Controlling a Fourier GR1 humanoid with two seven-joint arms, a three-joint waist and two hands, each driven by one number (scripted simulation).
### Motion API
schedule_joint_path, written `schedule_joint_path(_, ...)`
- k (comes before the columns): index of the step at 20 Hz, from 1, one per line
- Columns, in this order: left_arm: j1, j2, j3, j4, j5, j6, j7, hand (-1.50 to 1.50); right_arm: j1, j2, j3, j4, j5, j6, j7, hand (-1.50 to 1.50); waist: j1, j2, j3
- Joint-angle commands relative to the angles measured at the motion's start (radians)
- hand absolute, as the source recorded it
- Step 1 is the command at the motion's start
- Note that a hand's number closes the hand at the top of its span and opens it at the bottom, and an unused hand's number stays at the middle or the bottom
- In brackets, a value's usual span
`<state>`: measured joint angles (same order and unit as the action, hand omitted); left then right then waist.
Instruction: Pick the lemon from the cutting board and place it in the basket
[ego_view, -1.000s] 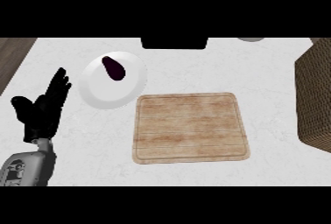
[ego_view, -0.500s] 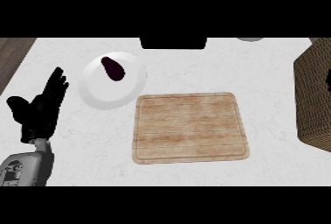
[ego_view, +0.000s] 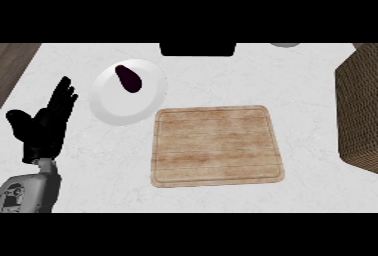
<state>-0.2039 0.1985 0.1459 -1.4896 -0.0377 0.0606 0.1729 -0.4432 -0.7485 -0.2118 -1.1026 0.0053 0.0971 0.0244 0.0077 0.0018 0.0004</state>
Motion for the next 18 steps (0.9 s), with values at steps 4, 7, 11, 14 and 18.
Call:
schedule_joint_path(4,-0.017,-0.003,-0.015,0.005,0.001,-0.017,-0.008,0.00,0.030,-0.180,0.154,-0.061,0.401,-0.193,-0.276,1.50,0.017,0.012,0.001)
schedule_joint_path(7,-0.006,0.008,-0.006,-0.005,0.005,-0.021,0.001,0.00,0.031,-0.162,0.171,0.013,0.495,-0.313,-0.366,1.50,0.020,0.008,0.001)
schedule_joint_path(11,-0.045,0.048,0.043,0.049,0.034,-0.047,-0.012,0.00,-0.060,-0.121,0.164,0.197,0.561,-0.391,-0.445,1.50,0.014,0.006,0.000)
schedule_joint_path(14,0.004,-0.005,-0.002,0.002,0.000,-0.015,-0.024,0.00,-0.154,-0.066,0.174,0.231,0.616,-0.357,-0.381,1.50,0.006,0.001,0.000)
schedule_joint_path(18,0.083,-0.024,-0.031,-0.096,-0.003,-0.018,0.014,0.00,-0.240,-0.070,0.161,0.405,0.655,-0.356,-0.440,1.50,0.021,0.002,0.000)
